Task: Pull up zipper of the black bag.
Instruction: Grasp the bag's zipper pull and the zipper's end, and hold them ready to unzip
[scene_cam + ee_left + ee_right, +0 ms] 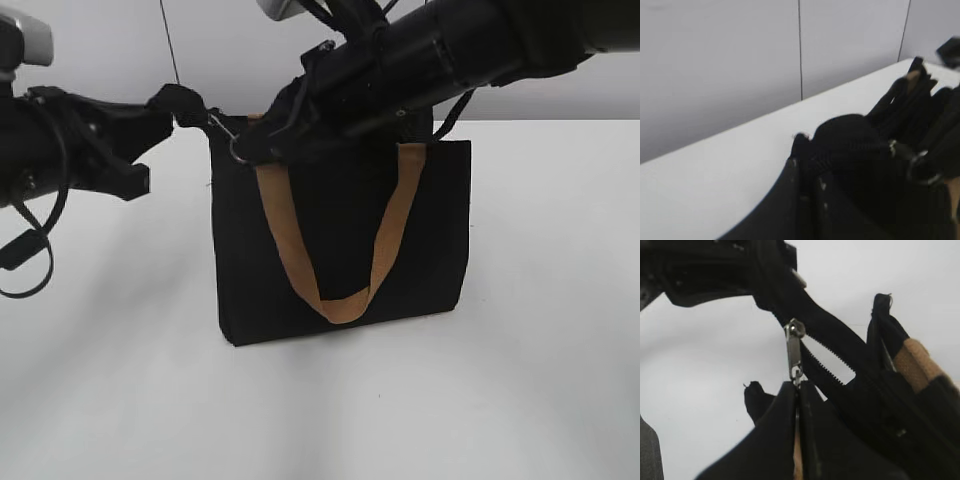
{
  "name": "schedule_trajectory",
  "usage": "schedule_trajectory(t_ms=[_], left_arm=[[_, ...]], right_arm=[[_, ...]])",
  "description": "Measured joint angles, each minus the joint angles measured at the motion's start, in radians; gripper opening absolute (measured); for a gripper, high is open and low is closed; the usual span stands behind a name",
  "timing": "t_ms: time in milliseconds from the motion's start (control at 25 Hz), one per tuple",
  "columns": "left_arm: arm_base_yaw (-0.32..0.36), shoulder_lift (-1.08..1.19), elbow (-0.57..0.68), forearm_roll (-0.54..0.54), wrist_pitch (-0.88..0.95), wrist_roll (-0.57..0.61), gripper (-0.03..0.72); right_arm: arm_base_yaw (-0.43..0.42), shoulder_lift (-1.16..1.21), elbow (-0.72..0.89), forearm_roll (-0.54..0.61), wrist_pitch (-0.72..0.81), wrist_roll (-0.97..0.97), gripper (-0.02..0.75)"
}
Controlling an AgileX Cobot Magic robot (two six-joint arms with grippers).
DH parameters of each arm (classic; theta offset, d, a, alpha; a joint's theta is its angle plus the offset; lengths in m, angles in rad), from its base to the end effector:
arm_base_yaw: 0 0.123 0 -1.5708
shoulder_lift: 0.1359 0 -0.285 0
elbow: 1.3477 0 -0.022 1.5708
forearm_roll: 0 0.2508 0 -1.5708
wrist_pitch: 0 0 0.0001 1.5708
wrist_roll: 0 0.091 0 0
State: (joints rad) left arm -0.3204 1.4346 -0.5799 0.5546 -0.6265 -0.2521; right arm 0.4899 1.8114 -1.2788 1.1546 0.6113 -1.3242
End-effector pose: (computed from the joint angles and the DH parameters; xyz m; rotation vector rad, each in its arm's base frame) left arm 0.2571 -0.1149 0.2311 0.6860 1.6533 -0.3573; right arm 0.3293 0.2298 0.2487 -1.0838 1.9997 0.7580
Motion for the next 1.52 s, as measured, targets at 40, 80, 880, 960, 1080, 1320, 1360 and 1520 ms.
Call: schedule_trajectory(t_ms=[40,80,880,960,1080,1320,1360,1520], left_arm=[[0.0,0.004,0.0,0.0,0.032,0.0,0.013],[0.0,0.008,0.0,-0.002,0.071,-0.001,0.013],[-0.004,0.023,0.0,0.001,0.284,-0.001,0.013],[-0.004,0.023,0.0,0.001,0.286,-0.001,0.013],[-0.004,0.023,0.0,0.001,0.289,-0.001,0.013],[-0.004,0.023,0.0,0.0,0.297,-0.001,0.013],[-0.004,0.023,0.0,0.0,0.298,-0.001,0.013],[-0.004,0.023,0.0,0.0,0.3,-0.001,0.013]], right_arm=[[0.0,-0.008,0.0,-0.016,-0.001,0.016,-0.001],[0.0,-0.018,0.0,-0.027,-0.001,0.027,-0.001],[0.0,-0.032,0.0,-0.028,-0.038,0.103,-0.001],[0.0,-0.032,0.0,-0.015,-0.038,0.115,-0.001],[0.0,-0.032,0.0,0.015,-0.036,0.143,-0.001],[0.0,-0.032,0.0,0.024,-0.007,0.21,-0.001],[0.0,-0.032,0.0,0.027,-0.002,0.218,-0.001],[-0.007,-0.032,0.0,0.028,-0.003,0.23,-0.001]])
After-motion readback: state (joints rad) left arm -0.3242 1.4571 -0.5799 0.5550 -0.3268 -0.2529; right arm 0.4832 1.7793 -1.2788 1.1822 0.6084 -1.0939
